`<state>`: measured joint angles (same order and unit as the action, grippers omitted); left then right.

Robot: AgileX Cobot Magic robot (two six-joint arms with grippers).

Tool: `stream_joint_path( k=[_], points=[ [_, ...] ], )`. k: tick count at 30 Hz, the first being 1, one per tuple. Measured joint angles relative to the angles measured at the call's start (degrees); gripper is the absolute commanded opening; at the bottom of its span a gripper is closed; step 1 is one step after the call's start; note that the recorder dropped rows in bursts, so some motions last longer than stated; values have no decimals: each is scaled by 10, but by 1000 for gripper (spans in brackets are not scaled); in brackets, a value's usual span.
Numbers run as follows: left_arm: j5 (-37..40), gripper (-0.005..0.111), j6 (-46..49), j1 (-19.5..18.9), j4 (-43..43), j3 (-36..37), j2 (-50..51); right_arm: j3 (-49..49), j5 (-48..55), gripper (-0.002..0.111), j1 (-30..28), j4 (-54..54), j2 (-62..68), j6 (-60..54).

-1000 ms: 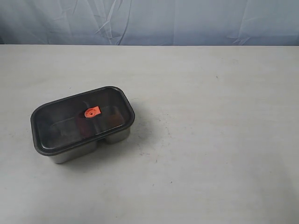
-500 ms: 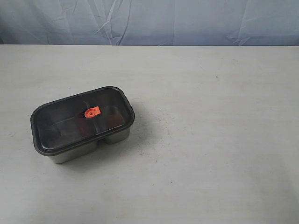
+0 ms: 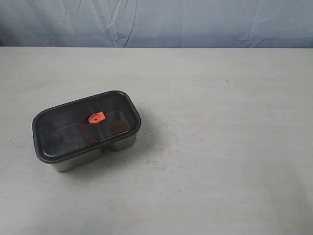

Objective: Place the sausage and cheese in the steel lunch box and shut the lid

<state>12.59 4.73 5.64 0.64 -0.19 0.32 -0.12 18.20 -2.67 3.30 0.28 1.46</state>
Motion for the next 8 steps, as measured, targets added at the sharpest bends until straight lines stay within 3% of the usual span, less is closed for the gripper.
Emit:
stream_joint_path(
  k=[8],
  points=[
    [1, 0, 0, 12, 0, 0, 0, 0, 0, -1, 0, 0, 0, 0]
  ],
)
